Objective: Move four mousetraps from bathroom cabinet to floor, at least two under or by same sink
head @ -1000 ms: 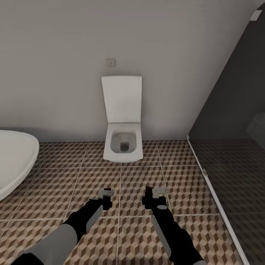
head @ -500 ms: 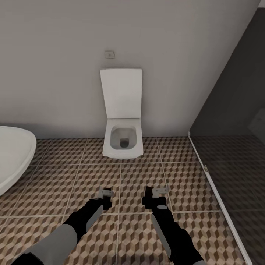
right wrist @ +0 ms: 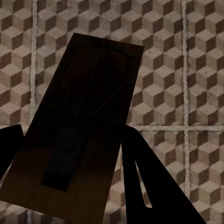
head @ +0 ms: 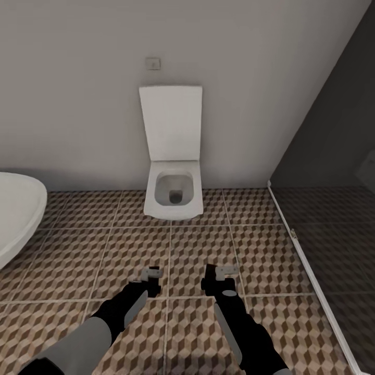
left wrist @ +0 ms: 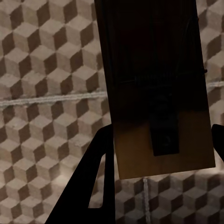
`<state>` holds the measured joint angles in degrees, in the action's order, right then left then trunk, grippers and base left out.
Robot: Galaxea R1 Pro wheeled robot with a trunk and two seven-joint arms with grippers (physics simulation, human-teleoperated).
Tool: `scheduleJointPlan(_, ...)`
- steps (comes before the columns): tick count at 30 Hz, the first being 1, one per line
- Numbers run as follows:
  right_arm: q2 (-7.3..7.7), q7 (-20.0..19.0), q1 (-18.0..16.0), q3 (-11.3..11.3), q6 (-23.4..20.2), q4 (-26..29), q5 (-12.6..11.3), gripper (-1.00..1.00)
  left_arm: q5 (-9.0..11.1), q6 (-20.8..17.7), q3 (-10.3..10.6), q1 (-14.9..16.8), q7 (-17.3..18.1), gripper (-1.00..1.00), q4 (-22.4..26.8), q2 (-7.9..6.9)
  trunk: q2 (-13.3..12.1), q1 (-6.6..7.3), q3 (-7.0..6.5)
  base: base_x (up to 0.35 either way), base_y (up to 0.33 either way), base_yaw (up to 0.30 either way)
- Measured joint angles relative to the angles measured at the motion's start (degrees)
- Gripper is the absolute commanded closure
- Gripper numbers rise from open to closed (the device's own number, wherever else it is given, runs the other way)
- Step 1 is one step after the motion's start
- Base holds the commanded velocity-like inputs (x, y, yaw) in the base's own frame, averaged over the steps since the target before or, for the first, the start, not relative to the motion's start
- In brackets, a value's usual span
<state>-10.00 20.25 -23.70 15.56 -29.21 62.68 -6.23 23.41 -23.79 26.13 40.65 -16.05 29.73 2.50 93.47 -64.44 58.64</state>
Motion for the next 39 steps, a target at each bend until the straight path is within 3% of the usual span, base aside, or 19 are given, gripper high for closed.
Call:
scheduleJointPlan(10,0.00,0.0,0.0,0.0,0.1,0.0,0.0,1.00,0.0,0.0,0.0,0.0,0.0,1.00,0.0,0.02,4.0,-2.20,2.63,0.000,0.000,0.000)
scheduleJointPlan(22,0.00,0.0,0.0,0.0,0.1,0.0,0.0,1.00,0.0,0.0,0.0,0.0,0.0,1.00,0.0,0.02,8.8,-4.83,4.89,0.000,0.000,0.000)
scheduleJointPlan(39,0.00,-0.1,0.0,0.0,0.1,-0.1,0.0,1.00,0.0,0.2,0.0,0.0,0.1,1.00,0.1,0.06,8.8,-4.84,4.90,0.003,0.000,0.000)
